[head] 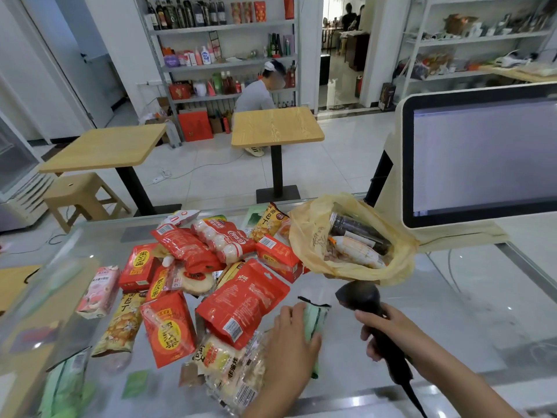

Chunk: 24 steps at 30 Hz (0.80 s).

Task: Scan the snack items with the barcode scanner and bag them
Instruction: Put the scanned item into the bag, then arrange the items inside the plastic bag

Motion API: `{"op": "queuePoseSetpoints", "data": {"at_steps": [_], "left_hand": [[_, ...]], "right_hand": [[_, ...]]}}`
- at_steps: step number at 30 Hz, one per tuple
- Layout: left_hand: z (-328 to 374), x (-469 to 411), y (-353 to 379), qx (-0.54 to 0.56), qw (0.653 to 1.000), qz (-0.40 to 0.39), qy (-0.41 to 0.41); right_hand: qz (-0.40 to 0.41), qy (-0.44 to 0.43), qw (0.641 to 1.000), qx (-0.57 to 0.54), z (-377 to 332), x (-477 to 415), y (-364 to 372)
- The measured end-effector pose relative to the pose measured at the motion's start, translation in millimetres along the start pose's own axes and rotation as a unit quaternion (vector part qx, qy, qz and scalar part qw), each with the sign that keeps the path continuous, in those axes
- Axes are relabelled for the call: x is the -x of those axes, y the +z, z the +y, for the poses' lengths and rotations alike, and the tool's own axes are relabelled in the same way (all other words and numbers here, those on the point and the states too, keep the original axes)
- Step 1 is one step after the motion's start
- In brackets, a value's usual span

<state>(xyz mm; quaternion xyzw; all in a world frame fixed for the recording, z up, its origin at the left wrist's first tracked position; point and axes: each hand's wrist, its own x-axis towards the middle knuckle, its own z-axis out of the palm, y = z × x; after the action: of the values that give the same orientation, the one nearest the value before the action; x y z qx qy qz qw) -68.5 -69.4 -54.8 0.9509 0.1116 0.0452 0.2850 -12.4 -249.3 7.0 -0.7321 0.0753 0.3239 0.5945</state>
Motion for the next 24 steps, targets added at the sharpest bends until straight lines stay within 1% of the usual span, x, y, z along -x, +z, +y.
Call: {"op": "queuePoseSetpoints", "data": {"at_steps": [1, 4, 6, 10, 11, 12, 13, 15, 19, 24], "left_hand": [[-0.5, -4.0, -0.7, 0.001, 1.000, -0.021, 0.007], [-0.7, -12.5, 3.8, -0.035, 0.998, -0.051, 0.022], [0.8, -14.5, 6.5, -0.090, 0.995, -0.043, 0.030], [3.3, -20.6, 5.8, -0.157, 0.982, -0.080, 0.062], [4.9, -25.1, 4.8, -0.168, 0.980, -0.098, 0.050], [4.5, -30.2, 4.4, -0.166, 0.978, -0.125, 0.031], [2.9, -35.5, 3.7, -0.167, 0.977, -0.134, 0.021], [-1.7, -44.8, 1.3, -0.164, 0.978, -0.122, 0.032], [-8.5, -57.5, -9.3, -0.100, 0.975, -0.193, 0.038], [-9.7, -65.3, -13.9, -0.081, 0.972, -0.218, 0.040]], "right_hand": [[-0.002, 0.004, 1.000, -0.008, -0.9, 1.8, -0.4], [0.000, 0.005, 1.000, -0.024, -4.5, 6.6, -0.6], [0.000, 0.002, 0.999, -0.034, -11.5, 11.5, 0.6], [0.000, 0.019, 1.000, -0.004, -27.9, 23.4, 2.2], [-0.001, 0.026, 1.000, 0.008, -31.7, 27.4, 2.2], [-0.003, 0.031, 0.999, 0.019, -35.5, 31.6, 2.0], [-0.003, 0.034, 0.999, 0.029, -39.2, 35.7, 1.0], [0.003, 0.034, 0.998, 0.049, -46.7, 43.3, -2.7], [0.024, 0.027, 0.996, 0.085, -63.2, 55.4, -9.5], [0.039, 0.033, 0.993, 0.110, -76.3, 63.7, -7.7]]}}
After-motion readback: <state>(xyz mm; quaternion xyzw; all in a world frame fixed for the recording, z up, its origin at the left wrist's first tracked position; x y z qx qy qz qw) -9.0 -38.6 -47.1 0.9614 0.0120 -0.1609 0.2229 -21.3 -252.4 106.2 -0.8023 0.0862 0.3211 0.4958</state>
